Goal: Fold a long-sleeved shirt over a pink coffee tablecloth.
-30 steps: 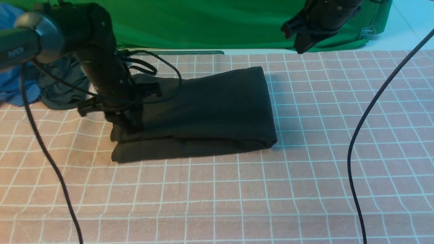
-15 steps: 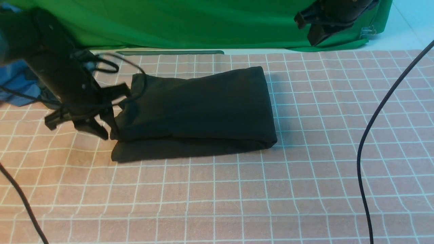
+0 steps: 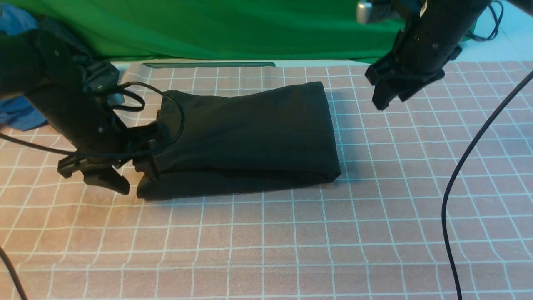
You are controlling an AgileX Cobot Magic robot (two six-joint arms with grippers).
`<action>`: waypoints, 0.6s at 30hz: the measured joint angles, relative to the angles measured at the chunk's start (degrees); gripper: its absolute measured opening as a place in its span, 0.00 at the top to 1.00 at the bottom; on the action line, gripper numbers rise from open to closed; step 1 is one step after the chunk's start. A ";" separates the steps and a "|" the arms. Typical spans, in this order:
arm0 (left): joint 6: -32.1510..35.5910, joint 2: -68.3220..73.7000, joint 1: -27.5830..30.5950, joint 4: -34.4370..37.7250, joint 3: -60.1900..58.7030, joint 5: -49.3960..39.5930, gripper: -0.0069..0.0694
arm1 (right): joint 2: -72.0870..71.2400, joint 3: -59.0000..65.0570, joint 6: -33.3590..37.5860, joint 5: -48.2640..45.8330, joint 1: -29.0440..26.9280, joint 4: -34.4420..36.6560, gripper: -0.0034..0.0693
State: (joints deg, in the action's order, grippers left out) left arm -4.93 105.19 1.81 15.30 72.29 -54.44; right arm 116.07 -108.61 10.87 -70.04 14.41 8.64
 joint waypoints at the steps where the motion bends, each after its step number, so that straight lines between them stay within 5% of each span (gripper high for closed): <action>1: 0.53 0.00 0.00 0.07 -1.02 2.70 0.23 | 0.06 0.73 0.62 0.00 0.00 0.59 0.34; 4: 1.16 0.63 0.00 0.23 -2.07 7.18 0.14 | 0.95 1.06 1.37 0.05 0.00 2.17 0.32; 10: 5.69 3.91 0.00 2.87 -2.39 8.30 0.15 | 4.70 1.06 1.82 0.05 0.00 7.81 0.29; 18: 11.66 5.10 0.34 6.76 -2.15 8.35 0.35 | 8.67 1.06 4.35 0.11 0.00 13.75 0.13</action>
State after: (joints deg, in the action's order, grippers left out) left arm 6.73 110.29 2.15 22.06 70.14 -46.10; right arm 124.75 -107.54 15.23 -69.93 14.41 22.39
